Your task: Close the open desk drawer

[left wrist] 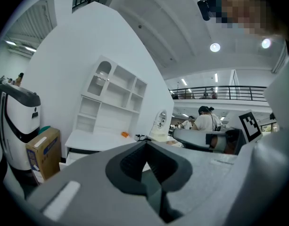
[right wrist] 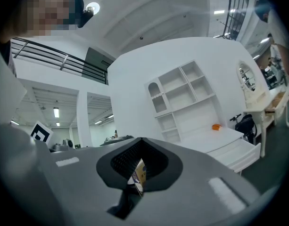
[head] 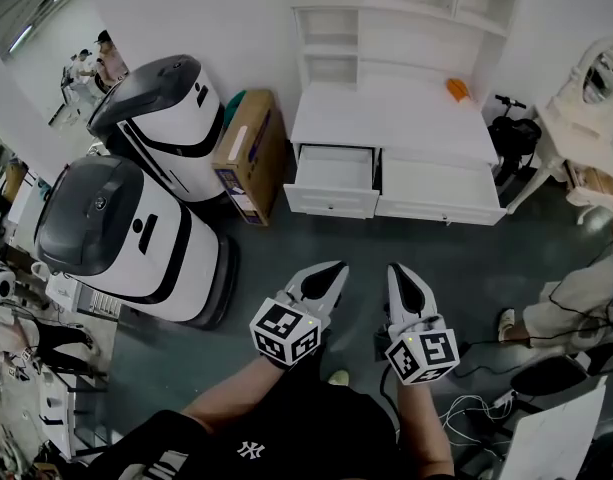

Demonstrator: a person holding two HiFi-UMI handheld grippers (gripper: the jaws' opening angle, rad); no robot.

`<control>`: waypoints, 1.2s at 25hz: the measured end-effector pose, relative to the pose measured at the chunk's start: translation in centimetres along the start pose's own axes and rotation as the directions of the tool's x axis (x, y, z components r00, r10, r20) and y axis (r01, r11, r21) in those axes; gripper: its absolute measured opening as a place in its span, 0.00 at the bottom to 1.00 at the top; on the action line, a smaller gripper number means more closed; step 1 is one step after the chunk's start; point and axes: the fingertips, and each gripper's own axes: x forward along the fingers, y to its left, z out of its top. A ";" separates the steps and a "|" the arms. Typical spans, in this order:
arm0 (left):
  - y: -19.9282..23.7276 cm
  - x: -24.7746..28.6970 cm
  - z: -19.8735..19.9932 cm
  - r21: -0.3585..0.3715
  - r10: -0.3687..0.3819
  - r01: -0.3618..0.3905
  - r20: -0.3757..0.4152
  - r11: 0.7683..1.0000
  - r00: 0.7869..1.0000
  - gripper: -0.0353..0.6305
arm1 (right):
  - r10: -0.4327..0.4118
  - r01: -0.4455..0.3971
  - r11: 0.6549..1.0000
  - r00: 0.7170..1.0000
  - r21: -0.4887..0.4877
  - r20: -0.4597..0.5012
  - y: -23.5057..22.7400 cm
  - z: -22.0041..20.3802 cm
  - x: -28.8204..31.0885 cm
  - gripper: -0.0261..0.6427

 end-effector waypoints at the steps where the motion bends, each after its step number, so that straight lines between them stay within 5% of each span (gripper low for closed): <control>1: 0.7 0.6 0.0 -0.002 0.002 -0.002 -0.003 1.000 1.000 0.06 | -0.001 0.001 1.000 1.000 0.001 -0.007 -0.3 -0.1 0.9 0.07; 20: 22.0 14.4 -2.8 0.145 -0.017 0.042 -0.171 0.989 0.985 0.05 | 0.007 -0.031 0.991 0.984 -0.133 -0.180 -5.6 -7.2 25.2 0.08; 25: 25.9 17.1 -6.2 0.198 -0.030 0.084 -0.262 0.977 0.965 0.06 | -0.020 -0.056 0.967 0.955 -0.247 -0.297 -7.4 -10.6 29.4 0.08; 30: 28.8 19.6 -10.4 0.303 0.004 0.112 -0.358 0.947 0.934 0.06 | -0.043 -0.149 0.906 0.899 -0.397 -0.435 -10.7 -15.7 32.2 0.08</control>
